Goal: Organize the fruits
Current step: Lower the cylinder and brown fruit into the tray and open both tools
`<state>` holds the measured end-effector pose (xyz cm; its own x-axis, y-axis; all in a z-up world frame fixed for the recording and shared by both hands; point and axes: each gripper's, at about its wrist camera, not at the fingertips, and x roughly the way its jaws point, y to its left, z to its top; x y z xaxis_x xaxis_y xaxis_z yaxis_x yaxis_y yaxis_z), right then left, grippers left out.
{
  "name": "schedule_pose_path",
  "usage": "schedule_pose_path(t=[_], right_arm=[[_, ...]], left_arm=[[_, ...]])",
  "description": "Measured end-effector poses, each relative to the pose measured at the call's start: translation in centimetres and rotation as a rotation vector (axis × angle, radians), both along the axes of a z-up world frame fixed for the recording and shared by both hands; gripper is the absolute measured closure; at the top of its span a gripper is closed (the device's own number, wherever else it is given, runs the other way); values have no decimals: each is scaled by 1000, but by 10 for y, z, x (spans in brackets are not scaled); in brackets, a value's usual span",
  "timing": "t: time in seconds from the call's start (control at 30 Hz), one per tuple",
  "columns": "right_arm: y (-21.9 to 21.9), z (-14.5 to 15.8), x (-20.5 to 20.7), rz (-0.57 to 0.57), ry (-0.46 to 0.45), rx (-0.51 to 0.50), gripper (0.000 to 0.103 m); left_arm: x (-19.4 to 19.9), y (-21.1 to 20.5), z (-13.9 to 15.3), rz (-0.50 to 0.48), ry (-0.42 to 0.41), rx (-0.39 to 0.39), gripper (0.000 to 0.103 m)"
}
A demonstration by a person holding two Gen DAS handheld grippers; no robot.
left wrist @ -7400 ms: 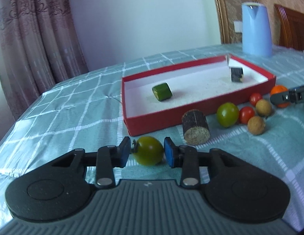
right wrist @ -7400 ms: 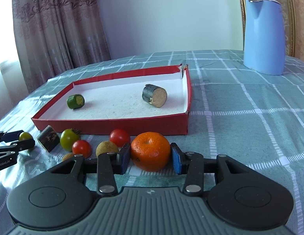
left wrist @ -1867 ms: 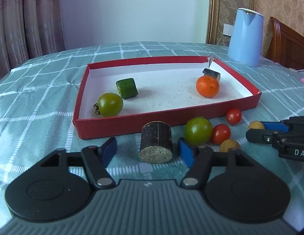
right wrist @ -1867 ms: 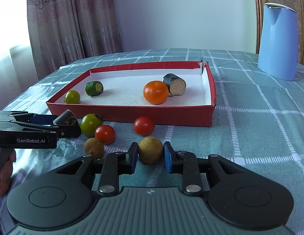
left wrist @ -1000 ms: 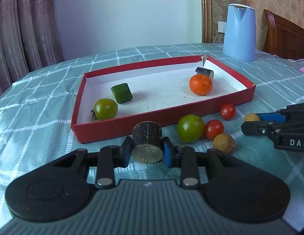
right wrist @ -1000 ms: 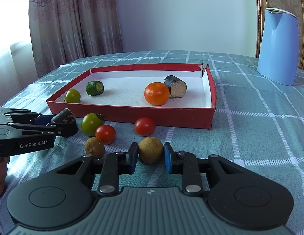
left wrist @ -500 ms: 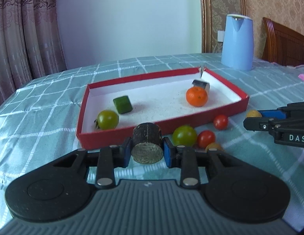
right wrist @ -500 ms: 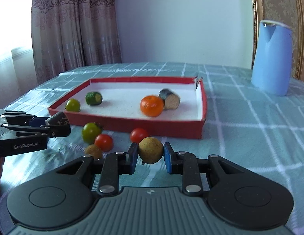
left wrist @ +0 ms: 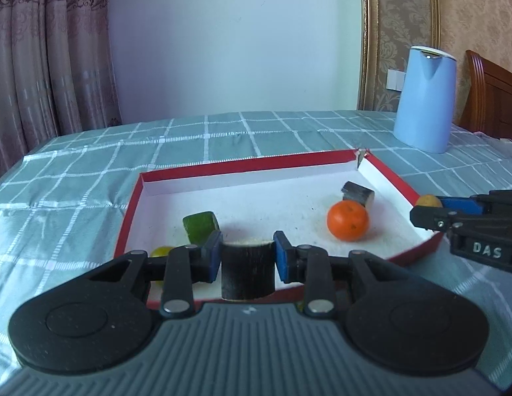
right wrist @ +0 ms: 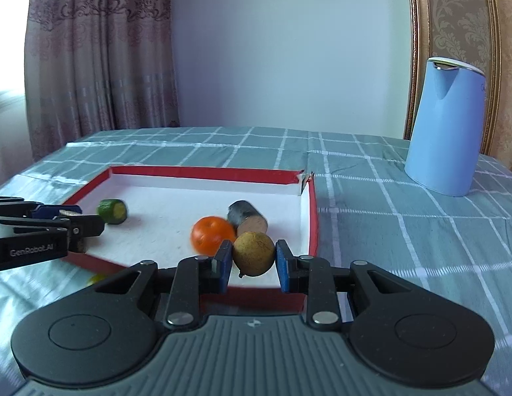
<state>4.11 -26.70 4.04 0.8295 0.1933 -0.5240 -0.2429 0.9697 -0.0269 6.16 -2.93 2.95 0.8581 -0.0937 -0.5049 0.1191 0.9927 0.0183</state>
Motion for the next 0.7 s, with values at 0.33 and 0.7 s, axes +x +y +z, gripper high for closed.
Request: schedule_pose_path(t=[0.33, 0.7], right_arm=[[12, -19, 42, -18, 85, -55, 76], [18, -28, 65, -47, 127, -69, 76]], left_arm=[[43, 3, -15, 51, 93, -2, 73], [56, -6, -15, 100, 47, 54, 72]])
